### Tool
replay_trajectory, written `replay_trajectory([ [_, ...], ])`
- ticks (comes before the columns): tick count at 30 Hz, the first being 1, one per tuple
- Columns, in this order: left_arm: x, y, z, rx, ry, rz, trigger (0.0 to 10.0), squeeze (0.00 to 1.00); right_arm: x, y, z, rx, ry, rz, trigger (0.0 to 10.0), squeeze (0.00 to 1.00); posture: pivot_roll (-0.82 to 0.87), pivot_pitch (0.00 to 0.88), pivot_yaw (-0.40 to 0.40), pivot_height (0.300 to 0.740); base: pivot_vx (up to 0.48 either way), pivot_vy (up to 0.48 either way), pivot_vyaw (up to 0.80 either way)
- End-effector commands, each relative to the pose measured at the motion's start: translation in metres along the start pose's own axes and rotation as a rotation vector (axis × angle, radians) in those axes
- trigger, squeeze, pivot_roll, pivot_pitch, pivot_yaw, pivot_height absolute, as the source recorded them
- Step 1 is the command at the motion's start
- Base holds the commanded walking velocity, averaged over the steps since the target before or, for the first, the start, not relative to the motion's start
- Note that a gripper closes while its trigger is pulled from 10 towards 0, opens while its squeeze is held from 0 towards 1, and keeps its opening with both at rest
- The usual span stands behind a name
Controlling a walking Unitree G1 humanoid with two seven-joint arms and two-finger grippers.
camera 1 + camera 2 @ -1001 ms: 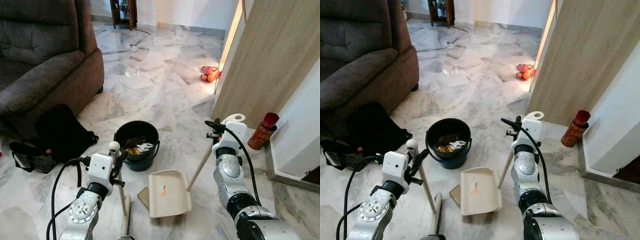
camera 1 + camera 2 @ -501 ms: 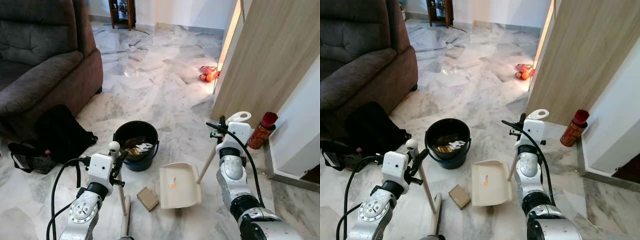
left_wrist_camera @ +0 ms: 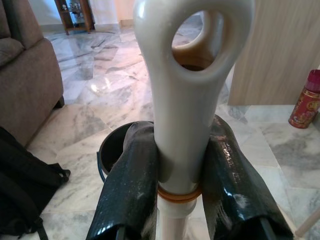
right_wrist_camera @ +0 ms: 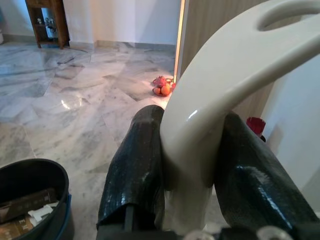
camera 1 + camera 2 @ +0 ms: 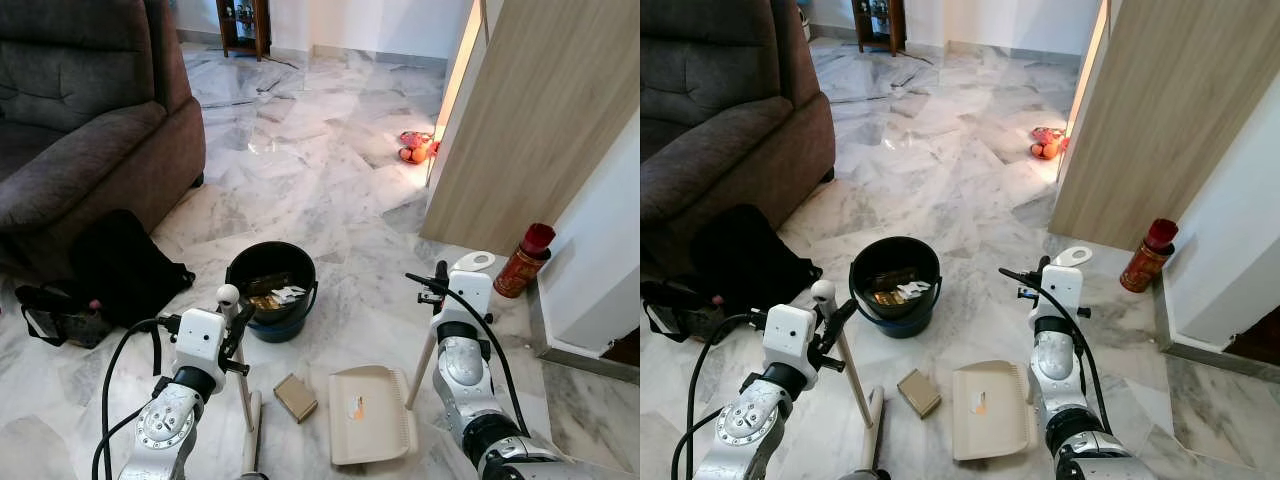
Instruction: Sweep floor
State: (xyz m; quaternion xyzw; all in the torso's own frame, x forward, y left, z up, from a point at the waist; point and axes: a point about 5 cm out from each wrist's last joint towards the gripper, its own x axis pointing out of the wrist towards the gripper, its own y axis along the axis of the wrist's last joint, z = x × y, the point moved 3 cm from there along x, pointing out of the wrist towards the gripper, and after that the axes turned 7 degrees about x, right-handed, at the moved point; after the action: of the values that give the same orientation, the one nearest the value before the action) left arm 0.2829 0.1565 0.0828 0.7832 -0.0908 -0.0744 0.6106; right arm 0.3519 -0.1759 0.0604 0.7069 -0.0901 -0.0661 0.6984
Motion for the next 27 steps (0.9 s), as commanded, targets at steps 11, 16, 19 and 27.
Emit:
replay_trajectory([
  [11,0.0,0.01,-0.001,0.023,-0.012,0.045,10.0,0.0,-0.017,-0.02,0.002,-0.006,-0.01,-0.053,10.0,0.0,0.21,0.071,0.001,0.74,0.0,0.0,0.0],
  [16,0.0,0.011,-0.002,0.025,-0.014,0.046,10.0,0.0,-0.021,-0.026,0.001,-0.016,-0.003,-0.074,10.0,0.0,0.2,0.076,0.003,0.74,0.0,0.0,0.0],
  [19,0.0,0.011,-0.001,0.027,-0.018,0.047,10.0,0.0,-0.023,-0.029,0.002,-0.018,-0.001,-0.085,10.0,0.0,0.2,0.078,0.004,0.74,0.0,0.0,0.0],
  [27,0.001,0.012,0.0,0.031,-0.028,0.048,10.0,0.0,-0.028,-0.036,0.005,-0.027,-0.002,-0.11,10.0,0.0,0.2,0.081,0.007,0.74,0.0,0.0,0.0],
])
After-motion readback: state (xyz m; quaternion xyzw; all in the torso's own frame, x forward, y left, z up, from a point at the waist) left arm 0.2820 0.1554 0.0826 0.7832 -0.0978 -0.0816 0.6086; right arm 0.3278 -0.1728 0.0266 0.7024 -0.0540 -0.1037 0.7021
